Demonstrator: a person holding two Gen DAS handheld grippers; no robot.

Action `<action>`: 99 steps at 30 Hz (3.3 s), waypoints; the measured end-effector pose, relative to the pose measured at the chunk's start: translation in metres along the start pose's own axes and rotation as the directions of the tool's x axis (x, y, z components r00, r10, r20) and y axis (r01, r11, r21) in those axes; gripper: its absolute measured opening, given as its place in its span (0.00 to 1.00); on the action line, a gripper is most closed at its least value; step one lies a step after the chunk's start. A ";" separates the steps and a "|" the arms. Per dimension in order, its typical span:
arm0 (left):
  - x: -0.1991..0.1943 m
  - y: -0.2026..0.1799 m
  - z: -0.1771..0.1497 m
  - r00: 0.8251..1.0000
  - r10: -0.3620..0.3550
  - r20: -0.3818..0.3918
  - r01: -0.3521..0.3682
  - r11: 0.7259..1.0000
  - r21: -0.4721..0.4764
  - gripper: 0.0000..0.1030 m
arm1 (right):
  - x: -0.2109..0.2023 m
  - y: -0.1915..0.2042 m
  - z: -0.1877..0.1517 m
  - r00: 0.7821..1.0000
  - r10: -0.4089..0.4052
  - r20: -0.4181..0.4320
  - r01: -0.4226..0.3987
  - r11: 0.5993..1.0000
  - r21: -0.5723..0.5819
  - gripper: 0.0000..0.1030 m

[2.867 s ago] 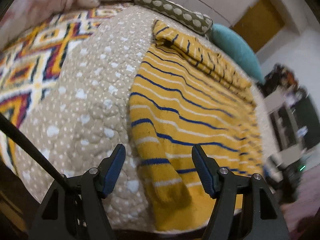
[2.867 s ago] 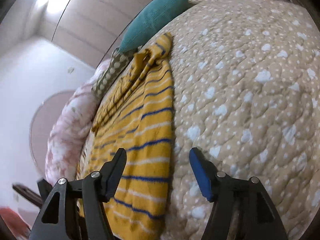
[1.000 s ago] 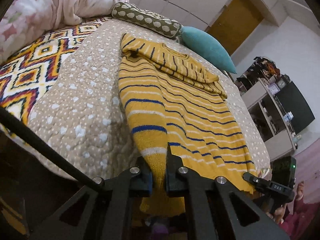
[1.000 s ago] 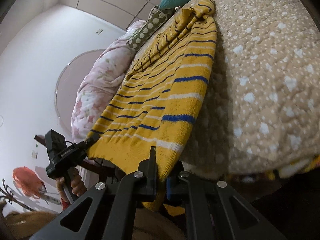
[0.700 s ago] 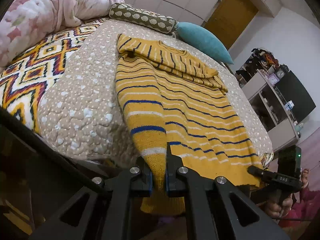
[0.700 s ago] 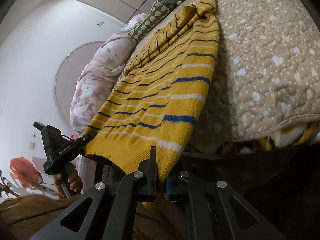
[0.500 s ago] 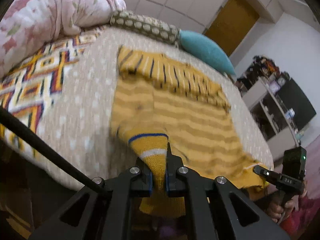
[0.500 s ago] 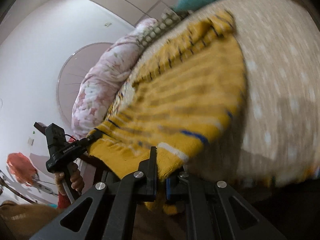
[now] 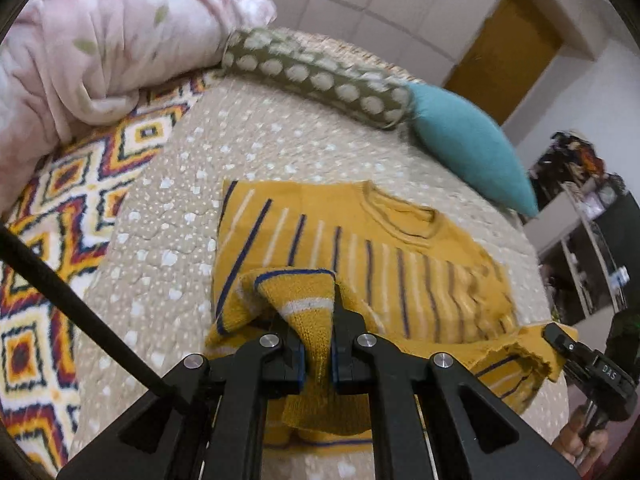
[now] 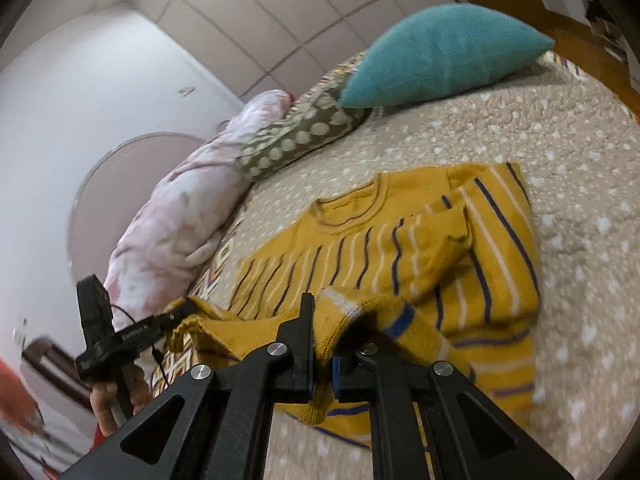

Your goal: Fold small clothes

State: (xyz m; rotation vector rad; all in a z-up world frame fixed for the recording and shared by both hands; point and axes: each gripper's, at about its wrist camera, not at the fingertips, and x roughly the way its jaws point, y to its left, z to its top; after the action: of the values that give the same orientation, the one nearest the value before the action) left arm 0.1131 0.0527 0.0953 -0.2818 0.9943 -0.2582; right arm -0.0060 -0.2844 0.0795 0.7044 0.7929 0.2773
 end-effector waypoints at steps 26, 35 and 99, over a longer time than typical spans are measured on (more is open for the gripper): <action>0.115 0.063 0.063 0.920 -0.386 -0.066 0.307 0.816 -0.490 0.44 | 0.105 -0.121 0.079 1.000 -0.001 -0.015 0.008 0.903 0.430 0.51; 0.071 0.083 0.074 0.968 -0.249 -0.003 0.223 0.872 -0.437 0.58 | 0.079 -0.122 0.097 0.997 -0.058 0.056 0.029 0.908 0.419 0.74; 0.013 0.068 -0.137 0.959 0.205 0.194 -0.240 0.955 0.176 0.75 | 0.281 0.173 0.030 0.935 -0.326 -0.143 0.231 0.860 -0.454 0.32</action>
State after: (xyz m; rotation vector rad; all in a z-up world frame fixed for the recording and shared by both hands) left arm 0.0089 0.0958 -0.0095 -0.0077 0.8125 -0.1222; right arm 0.2117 -0.0366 0.0541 0.1331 0.9888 0.2541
